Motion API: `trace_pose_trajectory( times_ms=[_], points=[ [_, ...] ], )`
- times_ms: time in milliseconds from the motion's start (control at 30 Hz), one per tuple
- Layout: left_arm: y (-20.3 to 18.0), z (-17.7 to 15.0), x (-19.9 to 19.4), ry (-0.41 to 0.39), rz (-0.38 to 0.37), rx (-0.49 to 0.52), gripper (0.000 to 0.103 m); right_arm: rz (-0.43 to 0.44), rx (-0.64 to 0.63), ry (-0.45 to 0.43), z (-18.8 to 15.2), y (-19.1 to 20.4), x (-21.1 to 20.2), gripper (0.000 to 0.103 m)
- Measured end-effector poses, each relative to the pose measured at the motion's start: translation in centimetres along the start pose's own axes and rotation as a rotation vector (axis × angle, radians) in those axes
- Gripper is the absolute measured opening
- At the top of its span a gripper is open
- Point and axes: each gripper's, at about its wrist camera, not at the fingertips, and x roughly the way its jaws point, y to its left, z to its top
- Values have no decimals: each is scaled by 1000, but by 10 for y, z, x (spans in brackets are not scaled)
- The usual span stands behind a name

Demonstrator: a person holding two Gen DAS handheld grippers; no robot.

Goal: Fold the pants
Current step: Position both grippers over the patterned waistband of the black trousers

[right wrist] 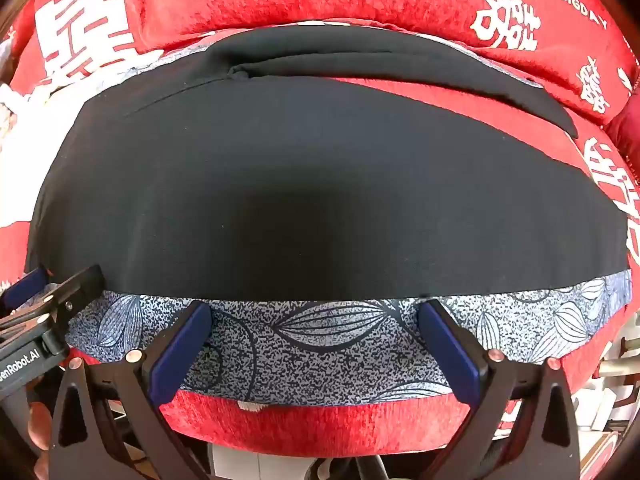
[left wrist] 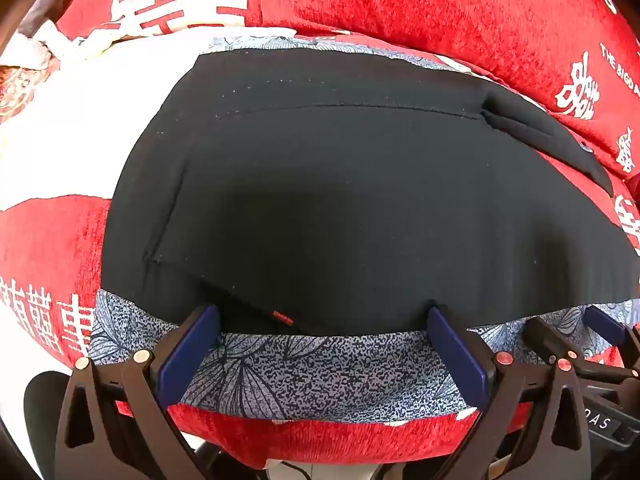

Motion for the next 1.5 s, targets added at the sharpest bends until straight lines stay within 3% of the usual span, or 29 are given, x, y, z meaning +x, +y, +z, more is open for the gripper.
trace_pose_trajectory(
  times_ms=[267, 567, 833, 967, 1300, 1500],
  points=[
    [1, 9, 5, 40, 3, 1, 103, 10, 1, -23, -7, 0, -3, 103],
    [1, 1, 8, 30, 3, 7, 103, 6, -2, -20, -10, -11, 4, 103],
    [0, 2, 9, 51, 9, 7, 103, -9, -17, -74, -27, -1, -4, 103],
    [1, 4, 11, 62, 9, 6, 103, -7, -25, -55, -33, 3, -7, 103],
    [-1, 17, 18, 101, 8, 6, 103, 1, -17, 64, 2, -11, -1, 103],
    [1, 16, 17, 109, 0, 5, 103, -6, -22, 57, 0, -10, -3, 103]
  ],
)
